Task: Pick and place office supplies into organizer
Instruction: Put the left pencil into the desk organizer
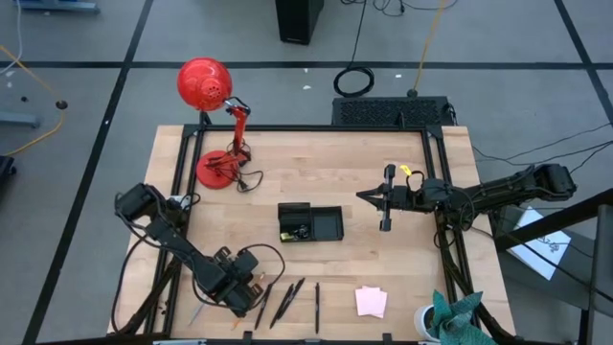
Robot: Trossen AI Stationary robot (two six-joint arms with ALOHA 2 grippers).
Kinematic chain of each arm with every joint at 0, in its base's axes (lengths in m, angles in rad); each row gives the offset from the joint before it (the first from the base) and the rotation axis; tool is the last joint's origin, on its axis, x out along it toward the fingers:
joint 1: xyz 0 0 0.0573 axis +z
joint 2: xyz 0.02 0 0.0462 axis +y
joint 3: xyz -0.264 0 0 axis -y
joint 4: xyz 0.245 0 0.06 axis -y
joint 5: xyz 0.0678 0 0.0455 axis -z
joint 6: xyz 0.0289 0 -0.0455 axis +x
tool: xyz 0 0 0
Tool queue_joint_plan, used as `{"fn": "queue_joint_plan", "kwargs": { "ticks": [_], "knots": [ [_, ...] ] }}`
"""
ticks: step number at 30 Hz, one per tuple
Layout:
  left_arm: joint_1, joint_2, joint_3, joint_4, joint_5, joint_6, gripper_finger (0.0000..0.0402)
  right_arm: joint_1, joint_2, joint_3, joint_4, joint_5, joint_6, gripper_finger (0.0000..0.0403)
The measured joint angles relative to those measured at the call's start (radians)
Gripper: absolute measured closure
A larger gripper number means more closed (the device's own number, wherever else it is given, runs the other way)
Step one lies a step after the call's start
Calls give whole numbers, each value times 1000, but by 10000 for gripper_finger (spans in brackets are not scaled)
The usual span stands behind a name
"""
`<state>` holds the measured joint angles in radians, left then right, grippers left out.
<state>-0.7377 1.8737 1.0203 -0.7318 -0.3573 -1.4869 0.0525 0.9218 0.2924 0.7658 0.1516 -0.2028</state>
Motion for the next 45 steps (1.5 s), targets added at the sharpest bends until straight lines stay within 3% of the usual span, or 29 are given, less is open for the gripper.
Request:
{"fn": "queue_joint_plan", "kwargs": {
  "ticks": [11, 18, 25, 30, 33, 36, 45],
  "knots": [
    [12, -36, -7, 91, -259, 147, 396, 0, 0, -5, 5, 0, 4, 403],
    [44, -119, -4, 136, -361, 315, 373, 0, 0, -5, 3, 2, 0, 403],
    [86, -208, -2, 312, -495, 636, 389, 0, 0, -6, 0, 3, 7, 403],
    [125, -281, -1, 515, -568, 1030, 392, 0, 0, -6, 0, 3, 7, 403],
    [161, -326, -1, 661, -533, 1275, 379, 0, 0, -6, 0, 3, 7, 403],
    [207, -365, -1, 747, -435, 1477, 374, 0, 0, -6, 1, 3, 3, 403],
    [435, -416, 0, 960, 80, 1784, 394, 0, 0, -6, 0, 3, 4, 403]
  ]
}}
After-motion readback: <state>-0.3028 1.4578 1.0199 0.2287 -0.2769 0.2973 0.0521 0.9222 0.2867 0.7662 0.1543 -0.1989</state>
